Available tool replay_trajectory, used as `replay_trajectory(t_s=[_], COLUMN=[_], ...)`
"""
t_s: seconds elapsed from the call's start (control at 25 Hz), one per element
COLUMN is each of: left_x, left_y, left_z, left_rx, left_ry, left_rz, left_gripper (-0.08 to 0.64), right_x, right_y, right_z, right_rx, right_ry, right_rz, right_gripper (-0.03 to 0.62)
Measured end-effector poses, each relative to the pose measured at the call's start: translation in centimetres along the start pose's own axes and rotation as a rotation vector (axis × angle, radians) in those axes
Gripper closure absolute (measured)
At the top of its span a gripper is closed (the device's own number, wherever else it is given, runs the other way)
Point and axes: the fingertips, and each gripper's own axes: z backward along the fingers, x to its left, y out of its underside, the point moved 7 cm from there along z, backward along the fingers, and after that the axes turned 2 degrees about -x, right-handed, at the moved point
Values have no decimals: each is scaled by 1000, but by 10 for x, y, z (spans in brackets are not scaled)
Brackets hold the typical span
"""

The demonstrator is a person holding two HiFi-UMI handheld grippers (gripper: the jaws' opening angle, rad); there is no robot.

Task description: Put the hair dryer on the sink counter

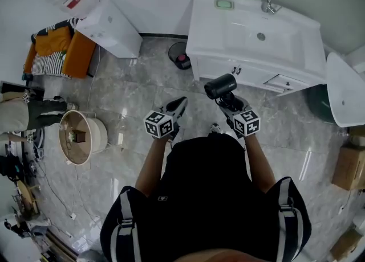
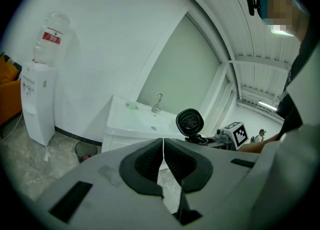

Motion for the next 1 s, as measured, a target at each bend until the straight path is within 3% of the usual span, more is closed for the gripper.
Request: replay_trajectory(t_s=[0.52,1.0], left_x=[-9,5], left_y=[1,-12], left_z=[-29,-48], left_rx=[-31,-37], left_ry=[-93,-91], left_rz=[35,42], left_gripper=[541,541], right_x=[-46,-64], right_y=[-12,-23], right_z=[-13,-27], right_rx=[38,44], right_ry=[-92,-84], right_rz=[32,15], right_gripper=[304,304])
